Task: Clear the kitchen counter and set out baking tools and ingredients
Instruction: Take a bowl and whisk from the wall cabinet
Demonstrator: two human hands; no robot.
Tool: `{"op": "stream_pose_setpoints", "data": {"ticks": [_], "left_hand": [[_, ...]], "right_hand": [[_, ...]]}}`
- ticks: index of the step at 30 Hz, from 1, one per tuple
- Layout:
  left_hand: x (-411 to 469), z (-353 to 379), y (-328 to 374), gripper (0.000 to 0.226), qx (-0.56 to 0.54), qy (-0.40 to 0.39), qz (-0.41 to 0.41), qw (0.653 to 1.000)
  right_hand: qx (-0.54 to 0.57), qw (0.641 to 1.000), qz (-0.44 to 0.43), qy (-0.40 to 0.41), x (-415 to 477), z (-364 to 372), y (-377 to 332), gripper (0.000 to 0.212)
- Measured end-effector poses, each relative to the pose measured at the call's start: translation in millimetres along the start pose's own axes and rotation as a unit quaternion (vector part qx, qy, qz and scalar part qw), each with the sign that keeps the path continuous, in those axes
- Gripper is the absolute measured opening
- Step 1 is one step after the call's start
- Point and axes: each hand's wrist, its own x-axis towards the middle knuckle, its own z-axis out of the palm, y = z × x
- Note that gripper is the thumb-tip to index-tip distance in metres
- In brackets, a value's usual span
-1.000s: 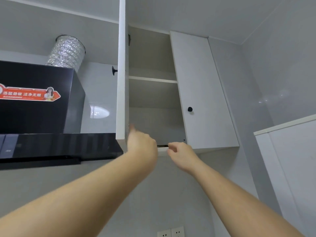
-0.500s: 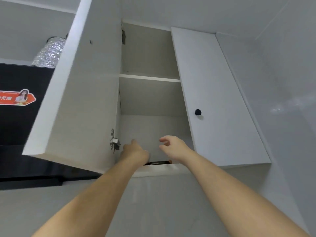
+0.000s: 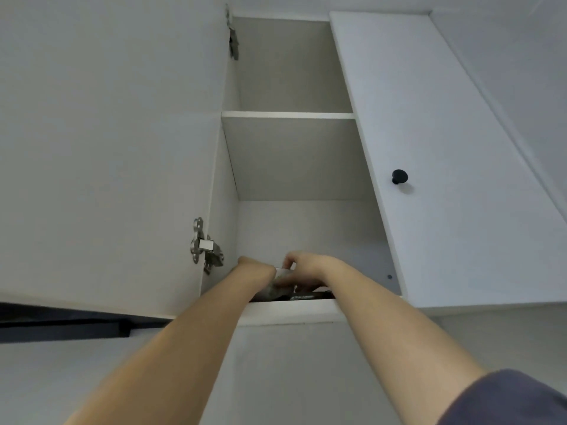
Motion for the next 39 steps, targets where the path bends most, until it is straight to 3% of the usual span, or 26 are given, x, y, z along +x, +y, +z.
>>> {"op": "stream_pose_setpoints", "data": {"ticks": [2, 5, 8, 10, 12, 14, 16, 18, 21, 27, 30, 33, 35, 39], "left_hand": [[-3.6, -1.4, 2.3, 0.039, -0.01, 0.003, 0.03, 1.0], [11.4, -2.1, 2.4, 0.044, -0.219, 0.013, -0.047, 0.974], [4.8, -7.6, -6.1, 0.048, -0.483, 0.031, -0.082, 0.871], [-7.1, -9.2, -8.5, 0.051, -0.613, -0.018, -0.056, 0.788], [-13.1, -11.0, -9.0, 0.054, -0.705, -0.062, -0.025, 0.706], [-17.7, -12.7, -8.7, 0.054, -0.755, -0.076, -0.01, 0.651], [-22.2, -14.2, -8.3, 0.052, -0.764, -0.063, -0.008, 0.642], [-24.2, -12.7, -8.8, 0.046, -0.764, -0.041, -0.002, 0.644], [-25.2, -9.8, -13.3, 0.044, -0.765, -0.019, 0.006, 0.644], [-21.7, -5.1, -18.2, 0.043, -0.763, -0.027, 0.019, 0.646], [-21.2, -4.6, -21.2, 0.048, -0.767, -0.036, 0.027, 0.64], [-23.9, -5.6, -22.8, 0.053, -0.776, -0.031, 0.036, 0.629], [-28.8, -6.2, -22.0, 0.052, -0.78, -0.026, 0.043, 0.624], [-45.7, -10.0, -18.2, 0.042, -0.783, -0.032, 0.061, 0.618]], "right_hand": [[-0.005, 0.999, -0.014, 0.053, 5.9, 7.0, 2.4, 0.026], [0.039, 0.988, -0.035, 0.143, 5.8, 7.3, 9.3, 0.029], [0.081, 0.97, -0.072, 0.217, -10.8, -6.0, 9.2, 0.029], [0.1, 0.963, -0.087, 0.236, -27.5, -14.3, 5.0, 0.029], [0.106, 0.959, -0.097, 0.244, -38.5, -19.7, 5.0, 0.031], [0.163, 0.956, -0.094, 0.224, -44.7, -21.8, 9.3, 0.038], [0.217, 0.957, -0.055, 0.185, -45.7, -21.0, 18.5, 0.06], [0.184, 0.972, 0.012, 0.146, -44.8, -17.0, 26.6, 0.071], [0.028, 0.992, 0.075, 0.093, -39.8, -8.8, 28.8, 0.056], [-0.164, 0.976, 0.144, 0.01, -11.6, -5.4, 14.6, 0.009], [-0.215, 0.962, 0.168, -0.01, -2.4, -0.5, 15.1, 0.025], [-0.222, 0.96, 0.167, 0.033, 0.7, 1.0, 16.7, 0.008], [-0.167, 0.966, 0.169, 0.105, -1.9, -2.1, 22.0, 0.028], [-0.047, 0.966, 0.094, 0.238, -23.0, -7.7, 31.0, 0.035]]}}
